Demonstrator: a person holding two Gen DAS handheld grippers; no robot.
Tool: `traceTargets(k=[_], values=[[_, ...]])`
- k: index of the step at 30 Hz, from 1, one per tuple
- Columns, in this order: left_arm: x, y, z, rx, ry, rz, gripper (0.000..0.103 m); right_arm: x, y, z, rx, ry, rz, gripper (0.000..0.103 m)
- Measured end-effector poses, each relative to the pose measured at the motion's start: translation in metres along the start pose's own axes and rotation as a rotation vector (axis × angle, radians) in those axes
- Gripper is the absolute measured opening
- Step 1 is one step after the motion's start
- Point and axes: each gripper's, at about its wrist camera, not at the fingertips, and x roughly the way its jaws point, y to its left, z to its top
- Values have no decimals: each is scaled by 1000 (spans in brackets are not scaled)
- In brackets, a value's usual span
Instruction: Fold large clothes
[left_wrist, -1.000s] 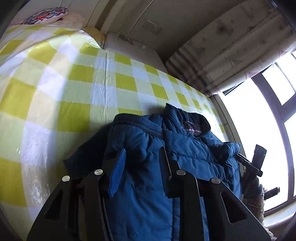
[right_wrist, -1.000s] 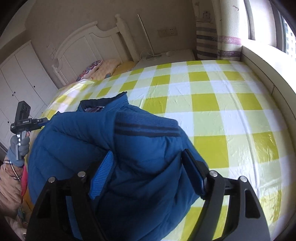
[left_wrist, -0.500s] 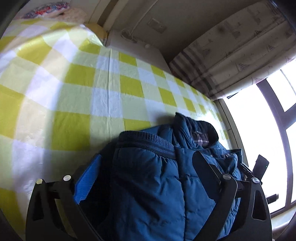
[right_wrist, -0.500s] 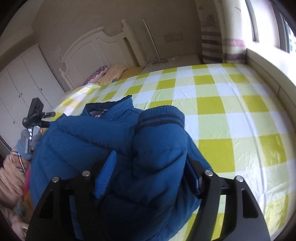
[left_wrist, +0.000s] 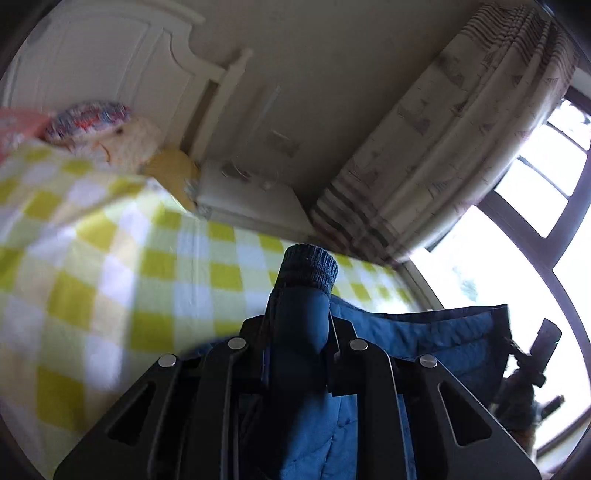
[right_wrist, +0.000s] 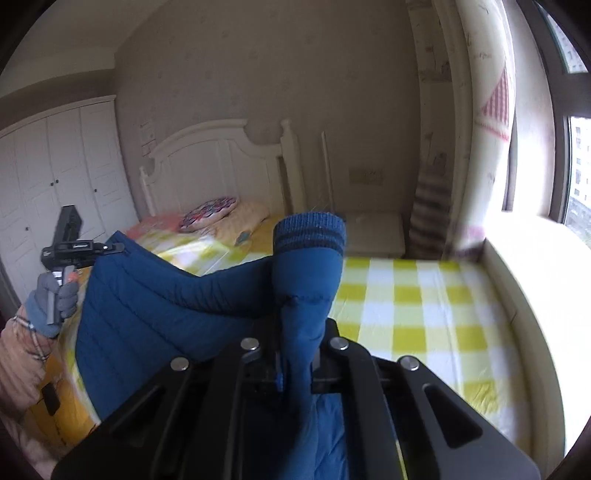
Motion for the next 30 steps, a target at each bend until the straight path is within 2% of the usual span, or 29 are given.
traceTargets(k=[2, 4, 7, 8, 9, 10, 12, 14, 16, 17, 19, 21, 22, 24, 25, 26, 28, 30], values=[[17, 8, 12, -29, 16, 51, 20, 30, -14, 15, 52, 43, -33, 7], [52, 28, 13, -78, 52, 104, 20, 69, -31, 13, 89, 111, -73, 7], [109, 63, -14, -100, 107, 181, 20, 146, -66, -29, 192, 287, -127, 7], [125, 71, -27, -95, 132, 223, 20, 163, -73, -45, 212, 331, -137, 10], [146, 86, -42, -122, 197, 241, 20, 183, -81, -69, 256, 389, -112, 18], [155, 95, -49, -170, 225, 207, 20, 188, -86, -80, 297, 396, -91, 18], [148, 107, -47, -223, 196, 147, 21, 183, -96, -86, 373, 358, -50, 21], [145, 110, -45, -223, 190, 124, 22, 179, -97, -87, 379, 354, -54, 27], [144, 110, -47, -232, 188, 107, 23, 175, -99, -87, 392, 344, -66, 39], [142, 111, -45, -242, 183, 95, 24, 170, -98, -87, 401, 339, -78, 50], [121, 111, -43, -280, 140, 44, 25, 150, -100, -81, 423, 302, -74, 52], [88, 110, -44, -271, 85, -12, 29, 115, -101, -75, 417, 228, -32, 60], [71, 110, -46, -239, 74, -18, 33, 93, -100, -72, 403, 193, -17, 67], [32, 111, -57, -181, 58, -11, 99, 51, -98, -73, 370, 147, 2, 73], [13, 114, -67, -169, 29, -17, 99, 30, -97, -79, 365, 135, 13, 74], [2, 116, -74, -160, 34, -16, 99, 15, -98, -85, 370, 134, 25, 75], [-21, 118, -97, -134, 93, -12, 99, -8, -96, -108, 387, 156, 43, 75], [-39, 120, -118, -123, 113, -19, 99, -26, -89, -139, 415, 202, 64, 75]])
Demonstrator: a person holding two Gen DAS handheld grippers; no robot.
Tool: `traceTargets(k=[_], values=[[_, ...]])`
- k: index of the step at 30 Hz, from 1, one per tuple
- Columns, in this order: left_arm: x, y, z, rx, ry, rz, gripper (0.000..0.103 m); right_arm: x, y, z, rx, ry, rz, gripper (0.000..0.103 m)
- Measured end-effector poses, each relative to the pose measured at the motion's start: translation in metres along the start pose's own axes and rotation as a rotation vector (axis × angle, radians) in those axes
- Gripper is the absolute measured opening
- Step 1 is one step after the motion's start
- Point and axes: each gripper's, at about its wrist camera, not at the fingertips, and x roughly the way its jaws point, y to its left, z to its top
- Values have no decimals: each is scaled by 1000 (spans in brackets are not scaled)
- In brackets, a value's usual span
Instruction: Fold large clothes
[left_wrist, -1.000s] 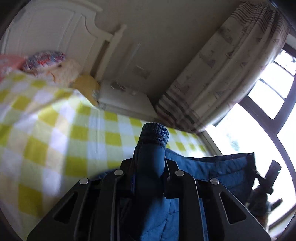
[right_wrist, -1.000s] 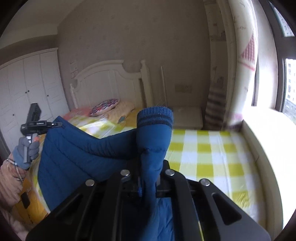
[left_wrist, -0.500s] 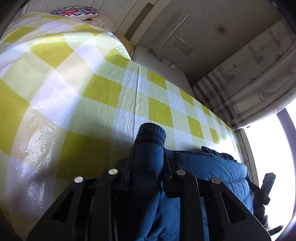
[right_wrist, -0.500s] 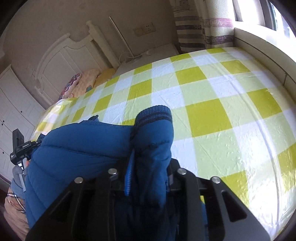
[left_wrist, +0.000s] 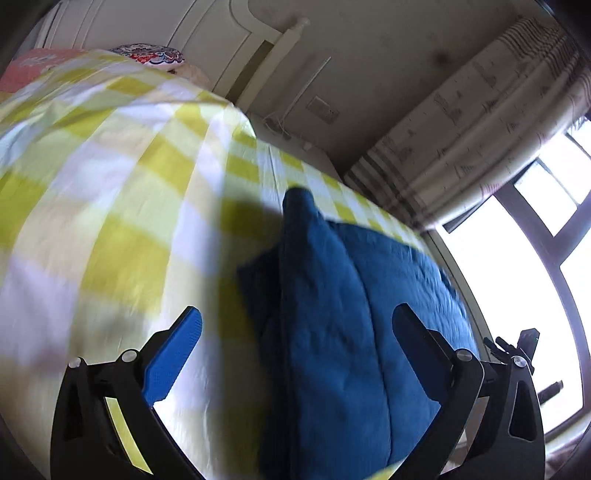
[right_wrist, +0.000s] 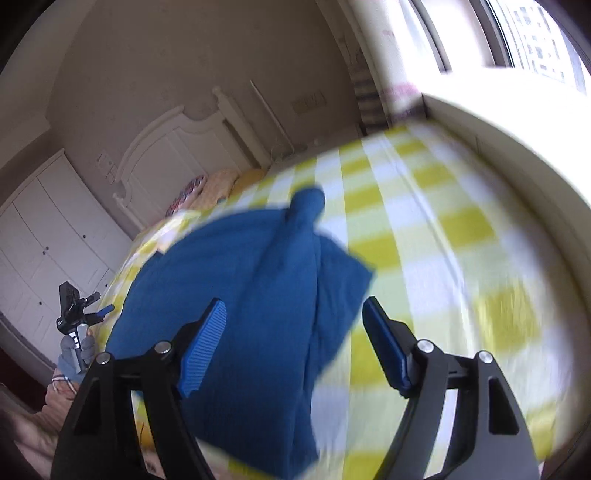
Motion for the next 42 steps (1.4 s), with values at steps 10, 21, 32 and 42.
traceTargets(k=[10, 21, 32, 42], values=[[19, -11, -74, 18, 96, -32, 99, 8, 20, -85, -22, 71, 57, 61], [-13, -29, -144, -24, 12, -54, 47, 22, 41, -74, -156, 47, -43, 28], [-31, -26, -159, -29, 0, -12, 58, -7, 42, -109, -150, 66, -1, 29], [-104, -121, -67, 207, -419, 294, 99, -68, 97, -2, -249, -327, -118, 101]])
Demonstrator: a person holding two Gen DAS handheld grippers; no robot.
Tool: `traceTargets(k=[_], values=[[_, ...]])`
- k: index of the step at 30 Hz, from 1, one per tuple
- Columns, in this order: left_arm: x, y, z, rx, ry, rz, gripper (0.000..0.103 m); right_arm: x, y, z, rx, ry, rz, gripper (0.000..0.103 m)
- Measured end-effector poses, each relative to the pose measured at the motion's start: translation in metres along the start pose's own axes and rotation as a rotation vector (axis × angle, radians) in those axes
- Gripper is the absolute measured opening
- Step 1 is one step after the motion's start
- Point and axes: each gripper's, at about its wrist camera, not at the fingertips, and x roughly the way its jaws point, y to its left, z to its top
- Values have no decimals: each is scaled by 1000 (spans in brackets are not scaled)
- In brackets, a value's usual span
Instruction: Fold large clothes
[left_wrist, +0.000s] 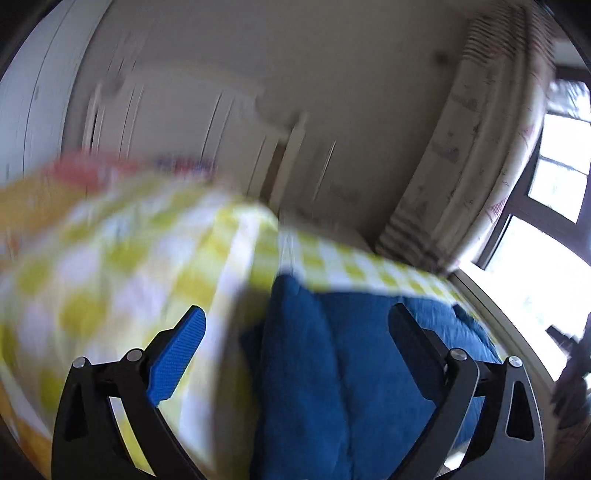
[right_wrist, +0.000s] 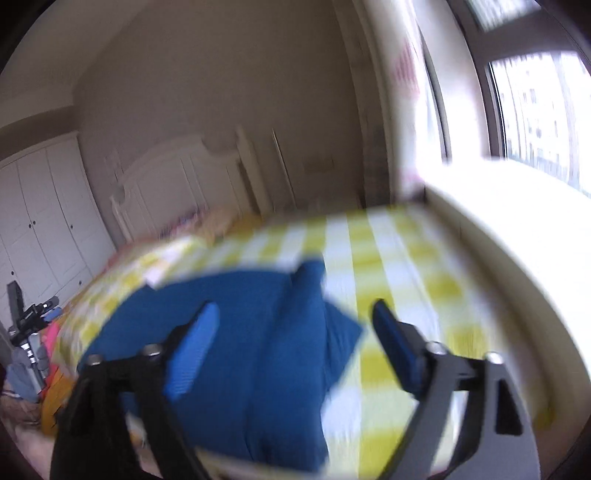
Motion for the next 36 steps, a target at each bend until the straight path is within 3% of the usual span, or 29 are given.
traceTargets(k=[1, 3, 5, 6, 8, 10, 13, 16, 17, 19, 22, 30, 34, 36], values=[[10, -23, 17, 46, -14, 24, 99, 4, 12, 15, -19, -52, 3, 101], [43, -58, 36, 77, 39, 51, 99, 25, 42, 46, -57, -166, 20, 101], [89, -76, 38, 69, 129, 51, 99, 65, 66, 66, -56, -154, -20, 101], [110, -80, 36, 58, 168, 63, 99, 90, 75, 72, -39, -94, -28, 101], [160, -77, 29, 12, 279, 107, 98, 151, 87, 75, 13, 77, 40, 101], [200, -70, 20, -71, 353, 128, 96, 201, 103, 67, -4, 210, 72, 96], [241, -69, 4, -94, 436, 163, 95, 261, 131, 43, -192, 344, 23, 88], [280, -81, -27, 1, 544, 177, 96, 309, 135, -20, -447, 506, -144, 91], [290, -82, -35, -5, 568, 160, 99, 317, 117, -37, -369, 560, -104, 91], [293, -85, -37, 28, 545, 179, 99, 311, 85, -32, -196, 542, -49, 91], [293, -86, -42, 43, 519, 184, 99, 311, 77, -35, -139, 549, -41, 92], [295, -87, -40, 13, 500, 155, 99, 317, 91, -37, -189, 554, -77, 93], [296, -87, -40, 14, 497, 154, 99, 307, 125, -30, -346, 536, -198, 92], [295, -85, -40, 11, 496, 151, 99, 294, 151, -24, -413, 485, -167, 91]])
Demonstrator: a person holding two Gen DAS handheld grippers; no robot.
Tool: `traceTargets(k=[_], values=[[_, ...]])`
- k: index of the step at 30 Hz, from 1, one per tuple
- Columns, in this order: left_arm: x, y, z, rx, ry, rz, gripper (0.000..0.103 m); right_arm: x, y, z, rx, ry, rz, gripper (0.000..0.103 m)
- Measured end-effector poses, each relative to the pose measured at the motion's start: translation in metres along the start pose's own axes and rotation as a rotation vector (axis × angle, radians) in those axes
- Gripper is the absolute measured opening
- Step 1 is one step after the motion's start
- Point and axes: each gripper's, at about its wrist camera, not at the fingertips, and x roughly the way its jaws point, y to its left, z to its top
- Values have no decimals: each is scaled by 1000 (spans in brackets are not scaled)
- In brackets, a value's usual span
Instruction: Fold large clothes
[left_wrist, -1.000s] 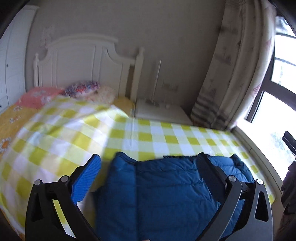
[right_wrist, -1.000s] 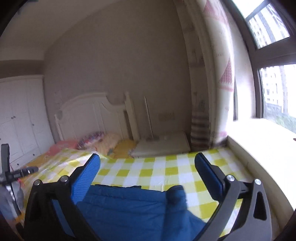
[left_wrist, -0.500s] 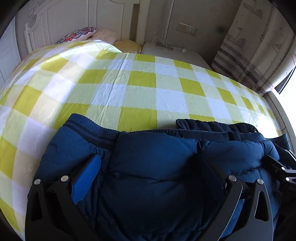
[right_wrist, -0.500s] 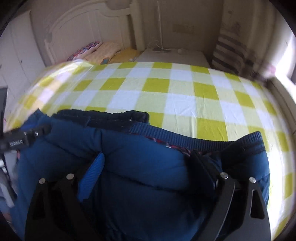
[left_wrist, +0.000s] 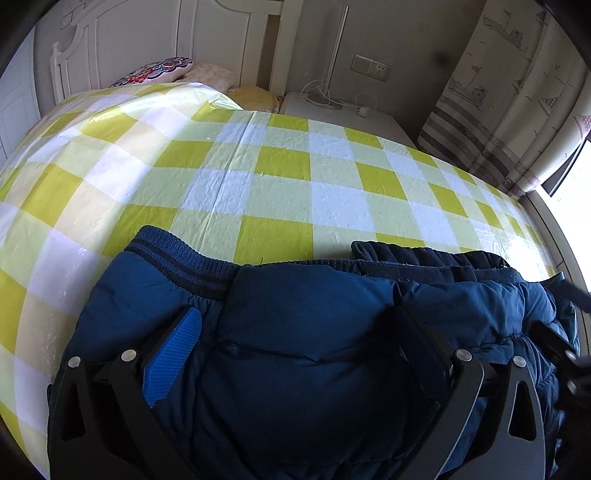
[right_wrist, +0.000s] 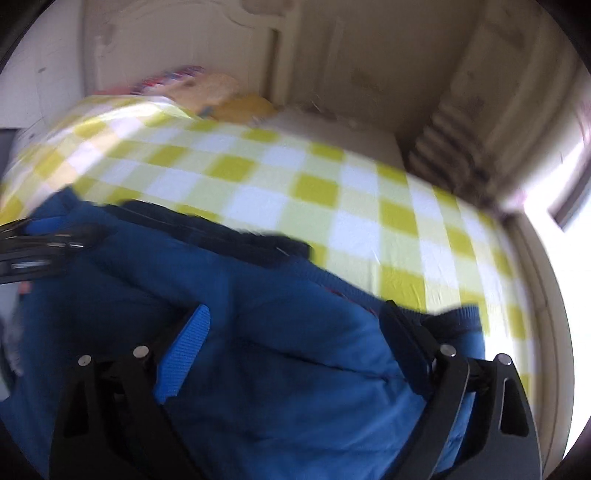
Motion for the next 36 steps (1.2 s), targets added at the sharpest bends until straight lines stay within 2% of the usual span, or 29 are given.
traceTargets(k=[2, 4, 5, 7, 8, 10, 12, 14, 16, 17, 19, 21, 22, 27, 29, 31, 32, 34, 36], values=[[0, 1, 0, -1, -1, -2, 99, -17, 18, 8, -56, -53, 31, 91], [0, 1, 0, -1, -2, -2, 99, -15, 27, 13, -81, -59, 109, 91], [0, 2, 1, -3, -2, -4, 99, -5, 29, 11, -84, -38, 135, 91], [-1, 3, 1, -13, -4, -16, 99, 37, 31, -3, -74, 86, 185, 95], [0, 4, 1, -17, -2, -19, 99, 37, 29, -3, -54, 68, 203, 95], [0, 4, 2, -14, -5, -19, 99, 34, 33, -1, -82, 69, 177, 94], [0, 2, 1, -8, -6, -12, 99, 28, 30, 2, -88, 68, 169, 84], [0, 3, 1, -10, -7, -16, 99, 15, 8, 6, -20, 27, 151, 84], [0, 3, 1, -11, -8, -18, 99, 3, -27, 6, 77, -20, 68, 84], [0, 3, 2, -12, -9, -19, 99, 4, -50, 0, 126, -16, 25, 84], [0, 3, 1, -13, -8, -20, 99, 27, -90, -24, 208, 63, -11, 84], [-1, 3, 1, -14, -10, -24, 99, 42, -118, -45, 360, 62, 136, 83], [-1, 3, 1, -15, -11, -24, 99, 42, -127, -50, 415, 38, 174, 82], [1, -2, 3, 3, 18, 5, 99, 45, -130, -53, 431, 0, 195, 82], [-3, -9, 9, 13, 54, 52, 97, 46, -136, -55, 451, -5, 226, 82], [-29, -22, 15, -35, -14, -48, 97, 44, -140, -57, 474, -11, 254, 82], [-41, -36, 17, -22, -46, -82, 97, 42, -138, -57, 480, -15, 259, 82], [-49, -67, 18, 51, -81, -87, 98, 40, -138, -59, 492, -22, 270, 82], [-35, -107, 13, 173, -71, -33, 98, 40, -139, -60, 500, -27, 278, 82]])
